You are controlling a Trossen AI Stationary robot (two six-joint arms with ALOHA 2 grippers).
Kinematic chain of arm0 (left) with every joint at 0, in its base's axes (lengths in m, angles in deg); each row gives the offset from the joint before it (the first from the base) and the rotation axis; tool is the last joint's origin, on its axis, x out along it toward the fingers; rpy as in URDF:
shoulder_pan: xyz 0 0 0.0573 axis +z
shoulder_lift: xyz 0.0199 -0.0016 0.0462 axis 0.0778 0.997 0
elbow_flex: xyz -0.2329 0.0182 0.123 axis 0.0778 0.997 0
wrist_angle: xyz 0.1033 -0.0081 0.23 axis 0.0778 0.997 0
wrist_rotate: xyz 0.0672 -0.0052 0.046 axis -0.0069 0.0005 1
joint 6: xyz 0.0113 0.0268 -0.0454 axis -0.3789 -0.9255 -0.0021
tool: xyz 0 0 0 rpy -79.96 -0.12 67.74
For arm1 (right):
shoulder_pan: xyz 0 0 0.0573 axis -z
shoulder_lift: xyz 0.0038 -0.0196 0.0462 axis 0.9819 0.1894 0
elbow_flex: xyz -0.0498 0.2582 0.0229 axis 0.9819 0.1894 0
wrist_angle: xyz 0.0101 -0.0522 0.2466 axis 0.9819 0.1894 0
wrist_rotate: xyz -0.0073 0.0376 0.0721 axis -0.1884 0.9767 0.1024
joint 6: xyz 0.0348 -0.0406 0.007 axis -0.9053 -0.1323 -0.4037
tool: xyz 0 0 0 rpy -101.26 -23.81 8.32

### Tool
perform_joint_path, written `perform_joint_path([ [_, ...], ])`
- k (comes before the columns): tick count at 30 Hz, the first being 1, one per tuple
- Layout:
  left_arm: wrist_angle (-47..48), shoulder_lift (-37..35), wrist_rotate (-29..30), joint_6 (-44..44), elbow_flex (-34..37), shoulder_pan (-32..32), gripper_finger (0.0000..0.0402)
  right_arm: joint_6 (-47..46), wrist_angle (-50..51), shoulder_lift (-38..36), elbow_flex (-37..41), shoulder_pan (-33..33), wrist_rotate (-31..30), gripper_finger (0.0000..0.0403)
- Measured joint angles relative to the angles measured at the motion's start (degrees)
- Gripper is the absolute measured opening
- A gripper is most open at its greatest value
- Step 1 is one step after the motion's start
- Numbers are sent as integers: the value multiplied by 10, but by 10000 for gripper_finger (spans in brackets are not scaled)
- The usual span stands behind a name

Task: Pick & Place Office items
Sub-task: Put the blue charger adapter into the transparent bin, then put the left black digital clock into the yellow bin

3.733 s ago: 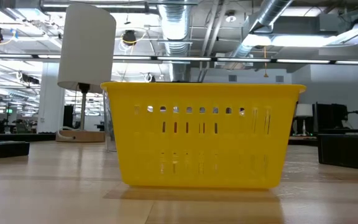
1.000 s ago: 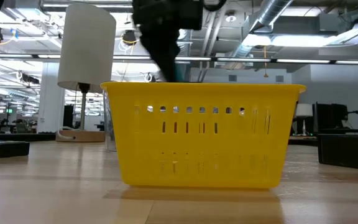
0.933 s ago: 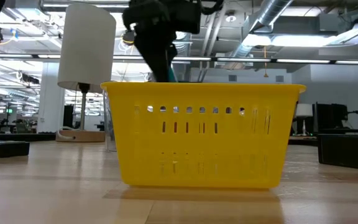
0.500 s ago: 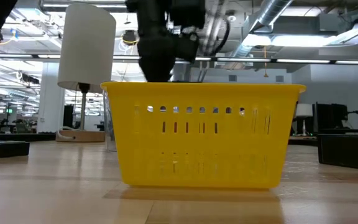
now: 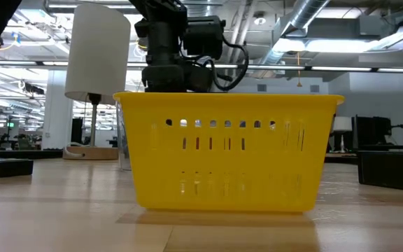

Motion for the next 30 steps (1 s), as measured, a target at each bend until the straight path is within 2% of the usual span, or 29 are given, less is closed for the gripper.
perform_joint_path([
  [2, -6, 0, 0, -11, 0, -1, 154, 0, 0, 0, 0, 0, 0, 265],
  [8, -6, 0, -1, -34, 0, -10, 278, -11, 3, 0, 0, 0, 0, 265],
  [12, -9, -16, -15, -40, 0, -18, 309, -11, 3, 0, 0, 0, 0, 265],
  [15, -7, -52, -15, -38, 0, -28, 308, -11, 3, 0, 0, 0, 0, 265],
  [20, 4, -157, -15, 14, 0, -73, 286, -11, 4, 0, 0, 0, 0, 265],
  [23, 10, -219, -12, 65, 0, -125, 271, -11, 3, 0, 0, 0, 0, 265],
  [25, 7, -255, 16, 109, 7, -171, 260, -11, 4, 0, 0, 0, 0, 265],
  [30, -60, -323, 80, 220, 100, -293, 237, -11, 13, 0, 0, 3, 0, 265],
])
